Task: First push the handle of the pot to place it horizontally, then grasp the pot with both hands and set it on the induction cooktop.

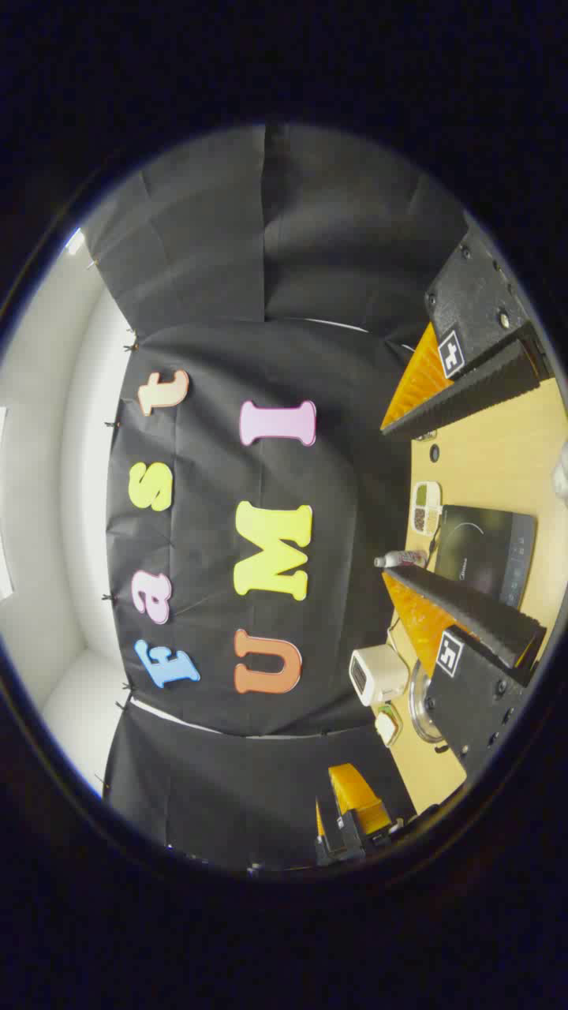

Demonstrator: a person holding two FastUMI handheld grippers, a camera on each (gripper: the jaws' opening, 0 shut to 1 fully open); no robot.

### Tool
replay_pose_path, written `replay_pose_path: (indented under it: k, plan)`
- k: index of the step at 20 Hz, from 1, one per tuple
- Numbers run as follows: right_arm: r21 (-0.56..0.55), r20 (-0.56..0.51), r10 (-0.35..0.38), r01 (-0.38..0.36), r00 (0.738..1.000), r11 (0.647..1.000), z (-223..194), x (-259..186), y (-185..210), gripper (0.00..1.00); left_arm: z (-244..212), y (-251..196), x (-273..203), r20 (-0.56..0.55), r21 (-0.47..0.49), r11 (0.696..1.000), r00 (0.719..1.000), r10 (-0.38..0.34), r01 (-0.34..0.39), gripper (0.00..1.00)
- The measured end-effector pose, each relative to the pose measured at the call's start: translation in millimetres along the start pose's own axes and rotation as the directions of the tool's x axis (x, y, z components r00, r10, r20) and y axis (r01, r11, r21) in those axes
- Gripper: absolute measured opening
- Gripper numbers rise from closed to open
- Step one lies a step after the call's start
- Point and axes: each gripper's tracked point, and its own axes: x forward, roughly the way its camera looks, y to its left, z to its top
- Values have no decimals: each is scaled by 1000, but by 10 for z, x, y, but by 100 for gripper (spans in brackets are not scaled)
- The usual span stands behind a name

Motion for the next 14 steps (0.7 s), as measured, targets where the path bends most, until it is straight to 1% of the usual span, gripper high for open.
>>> replay_pose_path:
  k: [2, 8, 13, 14]
  plan:
    - [4, -4, 5, -5, 1000, 1000, -5, -6, 22, 100, -4, 22, -11, 2, 13, 1000, 1000, 5, -5, 96]
    - [-8, -6, 9, -9, 1000, 1000, -11, -14, 0, 100, -43, -13, -18, -11, 7, 1000, 1000, 3, -3, 96]
    - [-5, -11, 7, -7, 1000, 1000, -19, -13, -30, 100, -33, -72, 8, -7, 17, 1000, 1000, -12, 13, 96]
    - [-7, -13, 6, -6, 1000, 1000, -11, -12, -38, 100, -52, -101, 10, -13, 14, 1000, 1000, -19, 19, 89]
